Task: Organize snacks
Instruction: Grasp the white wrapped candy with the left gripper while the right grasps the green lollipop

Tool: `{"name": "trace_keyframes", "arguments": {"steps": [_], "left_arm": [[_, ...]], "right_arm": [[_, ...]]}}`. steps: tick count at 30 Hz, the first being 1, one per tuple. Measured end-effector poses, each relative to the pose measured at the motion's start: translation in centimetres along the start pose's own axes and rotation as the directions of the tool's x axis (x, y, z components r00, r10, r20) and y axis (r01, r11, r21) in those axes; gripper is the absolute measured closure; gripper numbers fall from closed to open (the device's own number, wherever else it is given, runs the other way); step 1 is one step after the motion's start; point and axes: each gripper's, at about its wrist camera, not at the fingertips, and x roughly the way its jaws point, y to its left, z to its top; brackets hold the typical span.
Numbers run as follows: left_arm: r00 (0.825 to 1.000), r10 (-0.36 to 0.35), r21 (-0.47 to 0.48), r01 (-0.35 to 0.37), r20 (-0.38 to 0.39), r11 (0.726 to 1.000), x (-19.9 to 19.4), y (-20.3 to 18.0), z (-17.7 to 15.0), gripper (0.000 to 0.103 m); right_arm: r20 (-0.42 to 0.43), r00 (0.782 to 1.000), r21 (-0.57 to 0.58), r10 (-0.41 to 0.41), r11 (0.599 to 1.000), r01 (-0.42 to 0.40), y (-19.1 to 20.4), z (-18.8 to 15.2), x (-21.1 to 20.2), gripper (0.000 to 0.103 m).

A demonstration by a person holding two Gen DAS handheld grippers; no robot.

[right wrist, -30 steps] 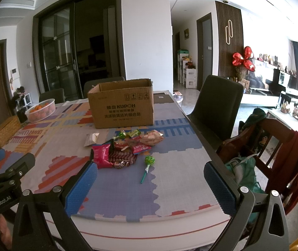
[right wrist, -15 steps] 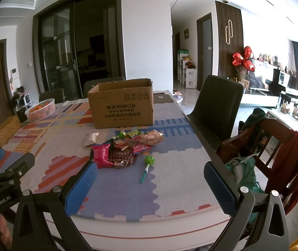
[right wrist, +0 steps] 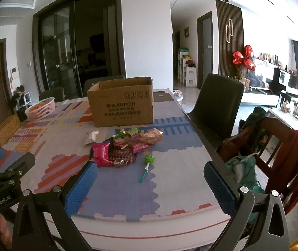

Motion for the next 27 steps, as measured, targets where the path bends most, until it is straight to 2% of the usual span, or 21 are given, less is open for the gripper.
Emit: {"name": "trace_keyframes", "arguments": {"steps": [14, 24, 27], "left_arm": [[0.999, -0.013, 0.023, 0.014, -0.049, 1.000, 2.1, -0.4, -0.1, 0.000], [0.993, -0.008, 0.030, 0.011, -0.115, 0.999, 5.3, -0.6, 0.5, 0.015], [0.990, -0.008, 0.032, 0.013, -0.142, 0.999, 6.5, -0.6, 0.6, 0.020]], "right_arm": [[-0.064, 0.997, -0.005, 0.041, 0.999, -0.041, -0.1, 0.0, 2.2, 0.000], [-0.139, 0.987, -0.029, 0.083, 0.996, -0.088, 0.5, 0.7, 5.7, 0.001], [-0.167, 0.982, -0.027, 0.092, 0.995, -0.098, 0.6, 0.7, 7.0, 0.005]]}}
